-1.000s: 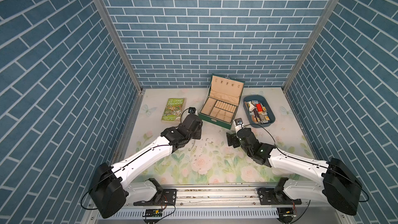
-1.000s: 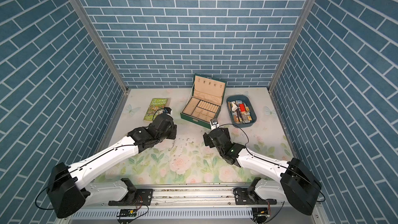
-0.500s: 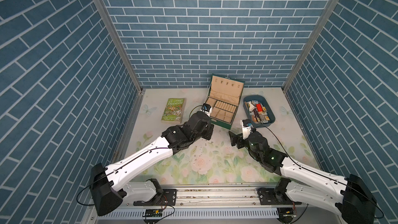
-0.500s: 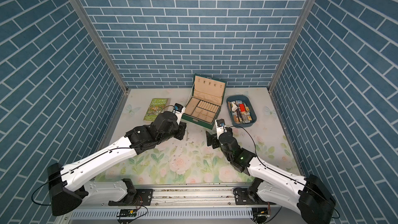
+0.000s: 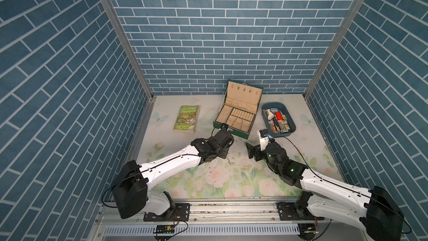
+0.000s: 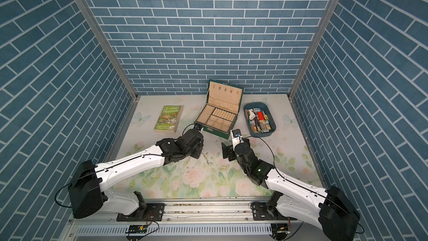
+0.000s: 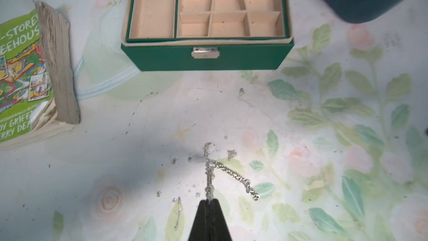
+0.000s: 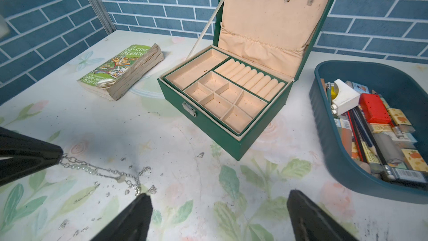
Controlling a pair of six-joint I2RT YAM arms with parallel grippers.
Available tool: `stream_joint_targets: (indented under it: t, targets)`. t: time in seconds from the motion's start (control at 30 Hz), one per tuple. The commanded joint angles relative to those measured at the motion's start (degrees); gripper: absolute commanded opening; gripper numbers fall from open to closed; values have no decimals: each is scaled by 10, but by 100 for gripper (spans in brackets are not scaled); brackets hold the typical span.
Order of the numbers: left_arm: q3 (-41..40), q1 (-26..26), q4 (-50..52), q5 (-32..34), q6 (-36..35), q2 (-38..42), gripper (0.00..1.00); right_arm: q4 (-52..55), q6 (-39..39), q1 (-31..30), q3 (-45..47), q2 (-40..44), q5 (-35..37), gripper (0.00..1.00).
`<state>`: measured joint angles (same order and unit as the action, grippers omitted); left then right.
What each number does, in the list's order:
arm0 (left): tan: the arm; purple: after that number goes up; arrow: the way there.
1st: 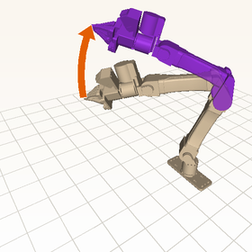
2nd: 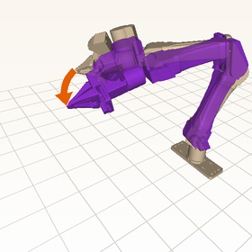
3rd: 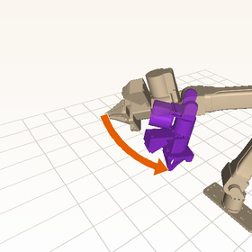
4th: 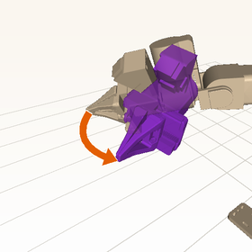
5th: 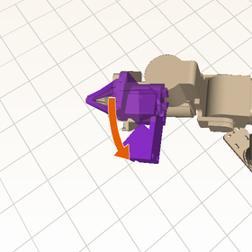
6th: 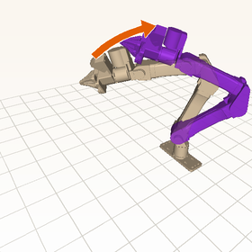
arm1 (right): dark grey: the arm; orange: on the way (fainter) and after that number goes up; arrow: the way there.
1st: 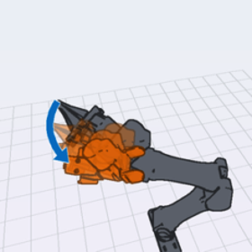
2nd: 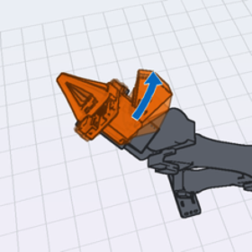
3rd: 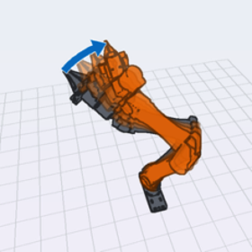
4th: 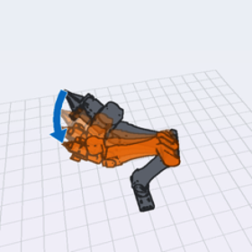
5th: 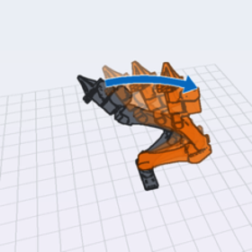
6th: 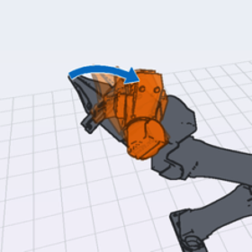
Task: Put jewelry chain into jewelry box
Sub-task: Place the necklace at the center of the board.
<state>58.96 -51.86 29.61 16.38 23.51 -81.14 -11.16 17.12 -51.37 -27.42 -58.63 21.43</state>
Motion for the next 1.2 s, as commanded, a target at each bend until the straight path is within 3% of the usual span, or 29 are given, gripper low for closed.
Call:
stream_joint_targets:
  t: [0.0,0.93,1.03,1.17]
  targets:
    - [-11,8,26,39,17,1,0,1,9,-3,9,-12,-13,95]
    - [-140,113,6,59,137,-69,0,-3,16,-3,4,-47,-29,95]
    - [-146,117,0,57,141,-69,17,0,15,-3,3,-46,-28,95]
    - [-148,117,-1,50,147,-64,59,0,13,-3,-2,-48,-28,95]
